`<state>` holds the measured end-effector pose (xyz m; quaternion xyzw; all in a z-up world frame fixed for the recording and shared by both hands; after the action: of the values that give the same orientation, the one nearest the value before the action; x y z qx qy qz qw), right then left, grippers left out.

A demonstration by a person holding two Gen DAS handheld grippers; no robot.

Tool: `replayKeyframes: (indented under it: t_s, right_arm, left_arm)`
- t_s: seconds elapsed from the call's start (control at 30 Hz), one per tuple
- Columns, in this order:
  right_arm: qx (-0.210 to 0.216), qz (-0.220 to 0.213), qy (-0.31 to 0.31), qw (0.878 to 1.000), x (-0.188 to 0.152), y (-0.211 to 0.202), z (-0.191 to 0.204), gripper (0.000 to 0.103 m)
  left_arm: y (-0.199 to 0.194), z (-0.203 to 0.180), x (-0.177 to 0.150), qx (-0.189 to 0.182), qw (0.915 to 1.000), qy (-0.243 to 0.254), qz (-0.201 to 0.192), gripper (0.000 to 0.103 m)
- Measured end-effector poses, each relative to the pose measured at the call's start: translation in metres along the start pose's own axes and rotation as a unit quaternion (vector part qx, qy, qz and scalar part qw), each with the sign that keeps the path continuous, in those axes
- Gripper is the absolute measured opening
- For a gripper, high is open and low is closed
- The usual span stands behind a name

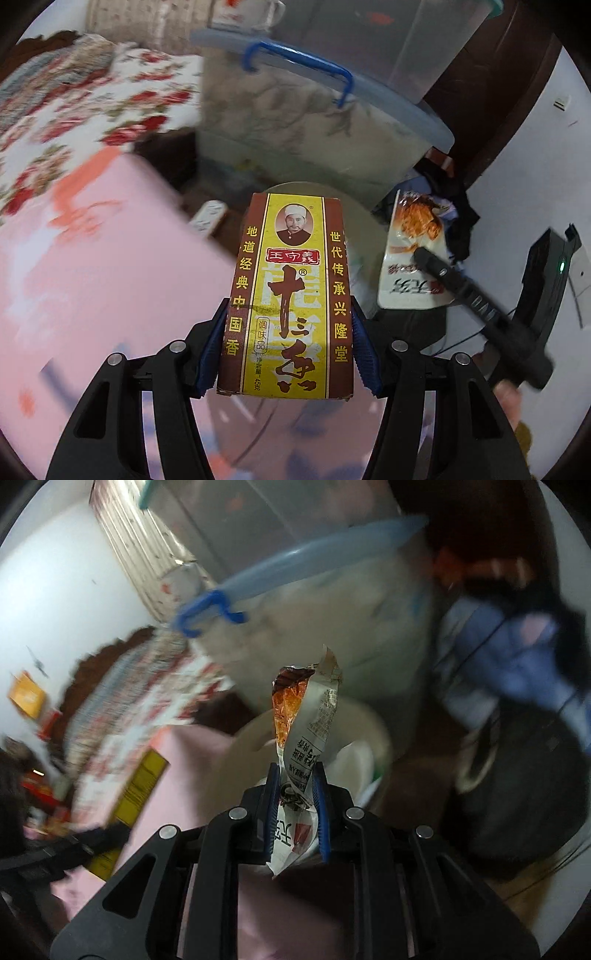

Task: Collect trash
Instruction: 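Carry box with left tool while right tool carries wrapper, release both into beige bin, then move both open tools back over the bedspread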

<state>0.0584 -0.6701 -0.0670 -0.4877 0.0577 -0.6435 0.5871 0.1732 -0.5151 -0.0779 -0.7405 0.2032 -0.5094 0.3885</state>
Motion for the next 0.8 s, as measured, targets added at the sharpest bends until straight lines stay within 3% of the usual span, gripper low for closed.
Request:
replayKeyframes:
  t_s: [0.2,0.23,0.27,0.3,0.37,0.4,0.5,0.67,0.8]
  right_arm:
    - [-0.051,0.018,-0.054,0.997,0.006,0.042,-0.018,0.022]
    - [-0.055,0.02,-0.062,0.996,0.005,0.048,-0.019,0.022]
    - [-0.055,0.025,-0.066,0.996,0.001,0.052,-0.017,0.022]
    - [-0.049,0.035,-0.067,0.996,-0.004,0.057,-0.016,0.026]
    - [-0.038,0.039,-0.064,0.996,-0.007,0.061,-0.015,0.055]
    - [-0.031,0.033,-0.064,0.997,-0.007,0.056,-0.012,0.079]
    - [-0.026,-0.007,-0.06,0.998,0.003,0.039,-0.008,0.077]
    - [0.006,-0.018,-0.033,0.999,-0.002,0.003,0.007,0.075]
    - [0.045,-0.022,0.007,0.999,-0.027,-0.036,0.022,0.076]
  left_arm:
    - [0.064,-0.005,0.036,-0.004,0.9997,0.007,0.024,0.058]
    - [0.073,-0.004,0.038,-0.001,0.9996,0.007,0.029,0.061]
    - [0.082,-0.004,0.038,-0.001,0.9993,0.004,0.037,0.078]
    - [0.088,-0.002,0.038,0.002,0.9991,-0.001,0.043,0.087]
    - [0.09,-0.001,0.036,0.001,0.9991,-0.009,0.042,0.087]
    - [0.088,0.0,0.035,-0.005,0.9991,-0.011,0.041,0.087]
    - [0.071,0.002,0.032,-0.004,0.9995,-0.013,0.028,0.087]
    - [0.019,0.003,0.013,0.001,0.9999,-0.016,-0.002,0.087]
    - [-0.02,0.007,-0.022,0.025,0.9995,-0.01,-0.015,0.087]
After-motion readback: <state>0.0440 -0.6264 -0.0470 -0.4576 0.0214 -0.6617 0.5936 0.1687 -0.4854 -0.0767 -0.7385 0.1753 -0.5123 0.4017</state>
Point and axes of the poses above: each gripper's, at about its wrist camera, not at the fingertips, and y roughly the way its jaws point, z to its left, x to its top, the point moved 10 cm from there along y, roughly the way its jaws point, and after that the axes turned 13 degrees about y, right-handed, at the moved point
